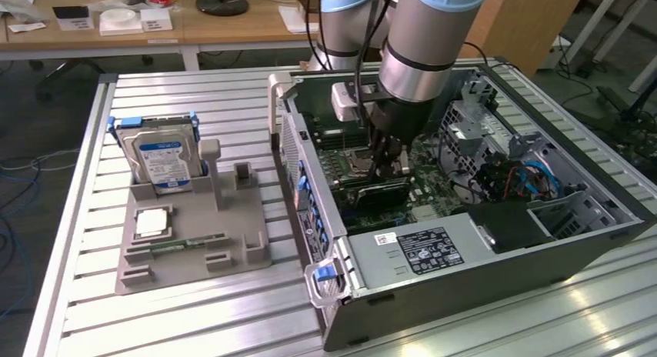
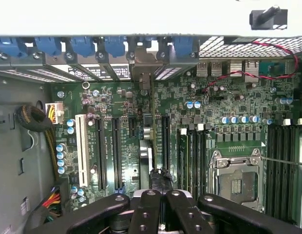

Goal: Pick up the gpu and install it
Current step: 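Press down on the gpu until it lock into place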

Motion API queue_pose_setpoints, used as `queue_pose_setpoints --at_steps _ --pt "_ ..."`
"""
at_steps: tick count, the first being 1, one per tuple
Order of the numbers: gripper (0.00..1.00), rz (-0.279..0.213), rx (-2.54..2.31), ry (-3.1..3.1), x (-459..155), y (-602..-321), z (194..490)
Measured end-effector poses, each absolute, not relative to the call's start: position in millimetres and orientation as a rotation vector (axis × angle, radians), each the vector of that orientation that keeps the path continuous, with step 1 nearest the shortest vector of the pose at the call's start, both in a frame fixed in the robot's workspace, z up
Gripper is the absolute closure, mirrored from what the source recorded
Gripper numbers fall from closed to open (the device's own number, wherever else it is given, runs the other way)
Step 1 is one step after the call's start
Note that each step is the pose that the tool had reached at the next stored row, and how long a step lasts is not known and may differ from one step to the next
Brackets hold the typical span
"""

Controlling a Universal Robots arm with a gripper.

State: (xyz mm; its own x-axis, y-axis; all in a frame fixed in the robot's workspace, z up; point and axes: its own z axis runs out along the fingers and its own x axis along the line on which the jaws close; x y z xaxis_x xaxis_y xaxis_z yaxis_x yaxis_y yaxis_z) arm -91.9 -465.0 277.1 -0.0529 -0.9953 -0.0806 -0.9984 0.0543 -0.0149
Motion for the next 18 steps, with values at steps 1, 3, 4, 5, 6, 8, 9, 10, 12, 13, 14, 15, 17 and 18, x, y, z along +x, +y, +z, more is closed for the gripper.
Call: queue_pose_setpoints --at_steps 1,3,4,5,6,8,9,10,12,13,14,15,17,18 --pt "0.89 0.069 -2.113 2.23 -91.9 -465.0 277.1" --pt "0.89 0.069 -2.113 2.23 -91.9 -465.0 277.1" --pt "0.89 0.068 -2.114 2.23 -91.9 -465.0 277.8" --pt "0.89 0.068 -2.113 2.23 -91.9 -465.0 279.2" --pt "0.89 0.068 -2.113 2.23 -91.9 -465.0 281.0" --pt "0.89 0.068 -2.113 2.23 -91.9 -465.0 285.1" --pt "0.89 0.068 -2.113 2.23 -91.9 -465.0 287.0" --pt "0.89 0.068 -2.113 2.23 -91.9 -465.0 288.6" --pt "0.89 0.068 -2.113 2.23 -91.9 -465.0 292.1" --pt "0.89 0.068 -2.113 2.23 -91.9 -465.0 293.9" --pt "0.89 0.068 -2.113 2.23 -91.9 -464.9 295.3" --pt "0.89 0.068 -2.113 2.23 -91.9 -464.9 296.6" --pt "0.89 0.068 -2.113 2.23 -91.8 -464.8 299.7" --pt "0.89 0.068 -2.113 2.23 -91.8 -464.7 301.7"
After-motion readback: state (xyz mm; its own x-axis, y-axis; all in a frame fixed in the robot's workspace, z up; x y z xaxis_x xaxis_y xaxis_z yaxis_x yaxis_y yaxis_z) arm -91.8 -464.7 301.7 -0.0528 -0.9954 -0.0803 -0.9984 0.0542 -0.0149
